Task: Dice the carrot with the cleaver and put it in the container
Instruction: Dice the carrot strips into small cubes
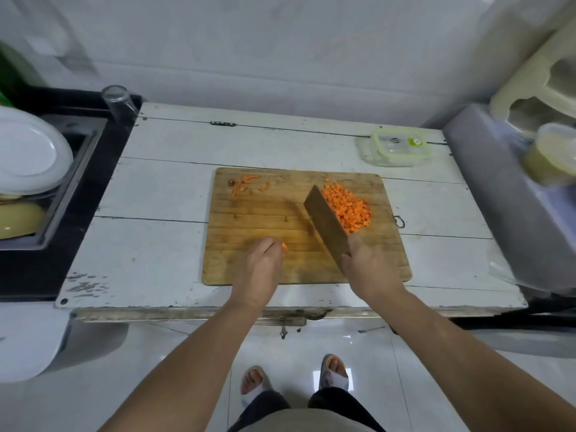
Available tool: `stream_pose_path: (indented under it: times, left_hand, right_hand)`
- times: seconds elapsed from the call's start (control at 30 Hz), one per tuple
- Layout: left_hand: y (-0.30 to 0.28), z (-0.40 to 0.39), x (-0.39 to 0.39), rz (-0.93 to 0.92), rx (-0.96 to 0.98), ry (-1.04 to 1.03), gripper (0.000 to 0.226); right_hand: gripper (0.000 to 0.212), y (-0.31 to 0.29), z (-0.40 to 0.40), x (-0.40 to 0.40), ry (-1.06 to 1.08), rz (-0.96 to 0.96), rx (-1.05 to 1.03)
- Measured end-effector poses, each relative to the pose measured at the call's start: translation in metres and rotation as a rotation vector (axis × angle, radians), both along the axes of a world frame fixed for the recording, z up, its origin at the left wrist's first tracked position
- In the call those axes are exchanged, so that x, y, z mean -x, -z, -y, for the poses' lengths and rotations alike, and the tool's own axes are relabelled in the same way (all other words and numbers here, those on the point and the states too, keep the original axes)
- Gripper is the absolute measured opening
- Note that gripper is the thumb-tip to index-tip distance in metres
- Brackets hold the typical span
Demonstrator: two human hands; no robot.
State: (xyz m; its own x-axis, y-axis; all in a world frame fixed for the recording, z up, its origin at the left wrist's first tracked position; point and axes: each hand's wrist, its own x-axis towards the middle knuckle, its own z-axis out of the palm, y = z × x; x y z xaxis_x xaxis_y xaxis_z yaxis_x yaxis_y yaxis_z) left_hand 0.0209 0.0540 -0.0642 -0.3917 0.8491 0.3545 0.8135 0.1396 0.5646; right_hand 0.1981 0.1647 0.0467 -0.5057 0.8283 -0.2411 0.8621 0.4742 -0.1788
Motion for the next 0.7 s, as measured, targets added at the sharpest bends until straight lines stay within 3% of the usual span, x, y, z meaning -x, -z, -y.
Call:
stream_pose_path:
  times: [0.17,0.53,0.7]
  left_hand:
    - [-0.008,0.001,-0.004,-0.028,-0.003,-0.018,0.011]
    - [-0.004,-0.002,-0.003,-0.042,0.034,-0.039,0.018]
    - [-0.005,-0.002,-0.004,-0.037,0.055,-0.048,0.018]
  right_hand:
    - [0.006,0.001,0.041,0.004,-0.174,-0.039,0.006]
    - [0.031,-0.006,0.057,0.009,-0.206,0.145,0.019]
    - [0.027,0.009,0.053,0.038,-0.215,0.125,-0.034]
